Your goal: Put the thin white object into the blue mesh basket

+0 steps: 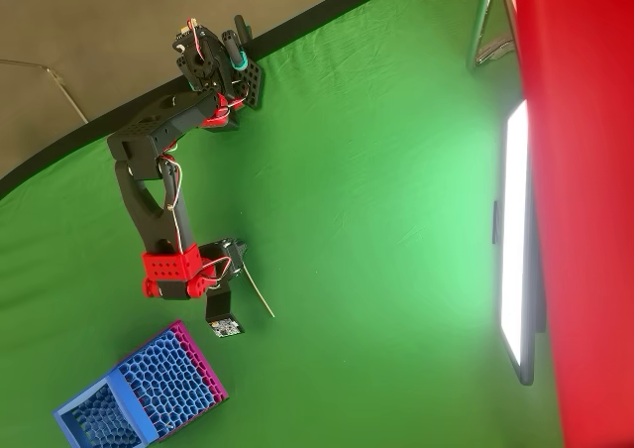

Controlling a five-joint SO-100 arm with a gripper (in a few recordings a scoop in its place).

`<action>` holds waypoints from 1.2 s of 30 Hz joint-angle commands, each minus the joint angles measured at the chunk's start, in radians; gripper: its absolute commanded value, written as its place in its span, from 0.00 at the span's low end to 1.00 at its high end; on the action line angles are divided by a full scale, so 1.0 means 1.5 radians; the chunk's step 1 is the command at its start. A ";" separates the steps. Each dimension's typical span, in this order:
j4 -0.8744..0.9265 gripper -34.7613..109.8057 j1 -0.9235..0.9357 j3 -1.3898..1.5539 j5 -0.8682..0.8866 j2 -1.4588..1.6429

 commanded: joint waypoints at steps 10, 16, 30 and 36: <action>0.004 0.31 0.001 -0.020 0.011 0.002; 0.004 0.28 0.001 -0.019 0.011 0.002; 0.004 0.27 -0.006 -0.026 0.025 0.006; 0.004 0.27 -0.013 -0.054 0.043 0.014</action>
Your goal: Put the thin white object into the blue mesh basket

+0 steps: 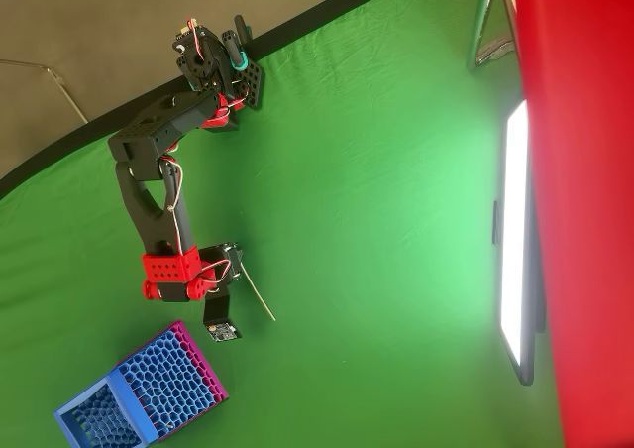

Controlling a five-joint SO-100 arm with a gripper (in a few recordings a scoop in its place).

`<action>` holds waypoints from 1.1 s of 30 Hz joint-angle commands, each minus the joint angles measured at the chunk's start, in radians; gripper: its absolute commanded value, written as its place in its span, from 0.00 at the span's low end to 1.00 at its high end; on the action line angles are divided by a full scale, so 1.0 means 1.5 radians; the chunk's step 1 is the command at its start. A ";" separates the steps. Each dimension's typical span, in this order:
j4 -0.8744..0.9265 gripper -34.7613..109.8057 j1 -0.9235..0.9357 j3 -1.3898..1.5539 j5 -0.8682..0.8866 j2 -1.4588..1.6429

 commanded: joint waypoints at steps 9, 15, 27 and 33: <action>0.004 0.27 -0.020 -0.112 0.042 0.029; 0.004 0.27 -0.025 -0.177 0.056 0.036; -0.041 0.27 -0.009 -0.301 0.083 0.065; -0.041 0.27 0.000 -0.371 0.094 0.069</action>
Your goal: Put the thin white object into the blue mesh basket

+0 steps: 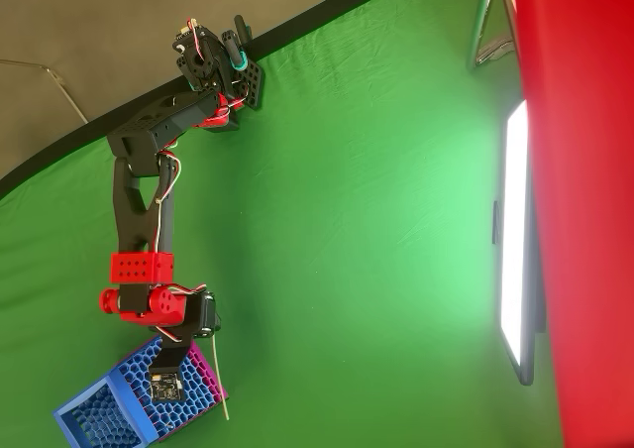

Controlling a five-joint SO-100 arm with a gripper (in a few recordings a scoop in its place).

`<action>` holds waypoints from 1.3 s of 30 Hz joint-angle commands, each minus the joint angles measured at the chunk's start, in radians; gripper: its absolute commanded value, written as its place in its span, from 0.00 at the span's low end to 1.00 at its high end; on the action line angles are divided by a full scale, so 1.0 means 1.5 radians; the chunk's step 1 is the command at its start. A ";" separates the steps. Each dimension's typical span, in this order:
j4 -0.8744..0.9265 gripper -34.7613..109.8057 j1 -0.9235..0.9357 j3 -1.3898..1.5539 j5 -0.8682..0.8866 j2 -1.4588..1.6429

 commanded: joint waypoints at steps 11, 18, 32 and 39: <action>-0.027 0.27 0.032 -0.115 0.010 0.059; -0.027 0.27 0.056 -0.211 0.003 0.051; -0.030 0.27 0.100 -0.415 0.050 -0.026; -0.036 0.27 0.098 -0.418 0.237 -0.016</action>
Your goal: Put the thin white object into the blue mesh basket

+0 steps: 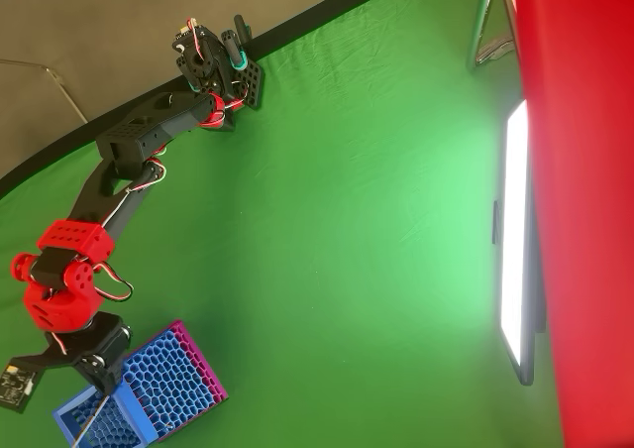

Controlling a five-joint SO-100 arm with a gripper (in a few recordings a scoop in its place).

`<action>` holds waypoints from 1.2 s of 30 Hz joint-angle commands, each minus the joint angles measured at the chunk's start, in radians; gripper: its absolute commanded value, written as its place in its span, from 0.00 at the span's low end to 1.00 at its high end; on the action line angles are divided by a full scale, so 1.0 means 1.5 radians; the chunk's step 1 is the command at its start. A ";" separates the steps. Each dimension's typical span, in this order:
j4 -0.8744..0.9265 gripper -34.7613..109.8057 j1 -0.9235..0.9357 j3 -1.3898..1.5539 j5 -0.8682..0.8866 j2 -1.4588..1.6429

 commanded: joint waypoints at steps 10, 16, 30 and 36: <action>-0.013 0.27 -0.028 0.035 0.431 0.070; -0.014 0.27 -0.054 0.051 0.557 0.095; -0.079 0.28 -0.001 -0.062 0.608 0.024; -0.092 0.28 0.049 -0.143 0.580 -0.040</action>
